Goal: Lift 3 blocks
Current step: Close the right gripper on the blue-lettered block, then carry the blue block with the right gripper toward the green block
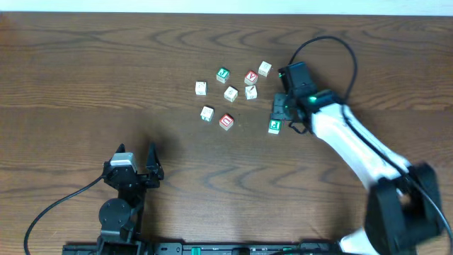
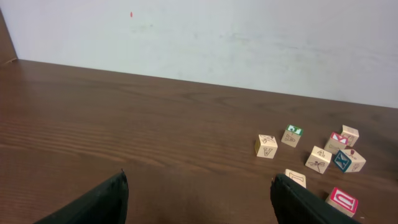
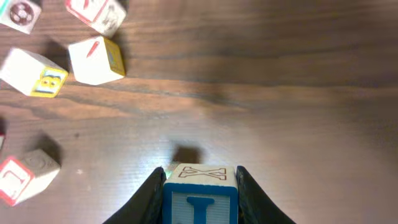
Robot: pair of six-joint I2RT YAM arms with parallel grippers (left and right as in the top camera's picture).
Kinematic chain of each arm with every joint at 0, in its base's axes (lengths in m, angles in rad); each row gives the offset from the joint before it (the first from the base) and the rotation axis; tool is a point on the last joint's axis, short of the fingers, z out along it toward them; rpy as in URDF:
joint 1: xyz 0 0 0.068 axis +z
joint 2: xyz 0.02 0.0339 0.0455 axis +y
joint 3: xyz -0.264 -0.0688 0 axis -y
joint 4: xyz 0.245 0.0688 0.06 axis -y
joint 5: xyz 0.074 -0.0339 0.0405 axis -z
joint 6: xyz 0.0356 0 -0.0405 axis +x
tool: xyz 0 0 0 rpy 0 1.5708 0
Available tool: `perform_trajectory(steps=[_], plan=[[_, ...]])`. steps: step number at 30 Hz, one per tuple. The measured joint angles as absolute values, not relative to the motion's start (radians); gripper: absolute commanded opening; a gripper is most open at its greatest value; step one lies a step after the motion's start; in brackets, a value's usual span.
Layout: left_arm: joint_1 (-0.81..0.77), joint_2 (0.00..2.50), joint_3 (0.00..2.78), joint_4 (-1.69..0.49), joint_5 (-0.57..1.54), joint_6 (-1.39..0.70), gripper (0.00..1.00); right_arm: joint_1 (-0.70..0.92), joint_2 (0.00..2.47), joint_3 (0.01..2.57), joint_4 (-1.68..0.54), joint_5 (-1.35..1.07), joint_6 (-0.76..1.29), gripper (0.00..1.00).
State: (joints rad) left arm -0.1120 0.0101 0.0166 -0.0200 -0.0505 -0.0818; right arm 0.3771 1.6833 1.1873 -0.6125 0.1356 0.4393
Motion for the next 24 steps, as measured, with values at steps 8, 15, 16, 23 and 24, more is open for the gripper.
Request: perform_trajectory(steps=[8,15,16,23,24], plan=[[-0.112,0.01,0.017,-0.02,-0.051,-0.082,0.74,0.373,1.573,1.192,-0.774,0.174,0.429,0.03],[-0.112,0.01,0.017,-0.02,-0.051,-0.082,0.74,0.473,1.662,1.161,-0.724,0.097,0.42,0.02],[-0.112,0.01,0.017,-0.02,-0.051,-0.082,0.74,0.49,1.679,1.161,-0.716,0.09,0.427,0.02],[-0.112,0.01,0.017,-0.02,-0.051,-0.082,0.74,0.581,1.797,1.16,-0.683,0.059,0.475,0.02],[-0.112,0.01,0.017,-0.02,-0.051,-0.082,0.74,0.591,1.816,1.16,-0.677,0.056,0.482,0.02]])
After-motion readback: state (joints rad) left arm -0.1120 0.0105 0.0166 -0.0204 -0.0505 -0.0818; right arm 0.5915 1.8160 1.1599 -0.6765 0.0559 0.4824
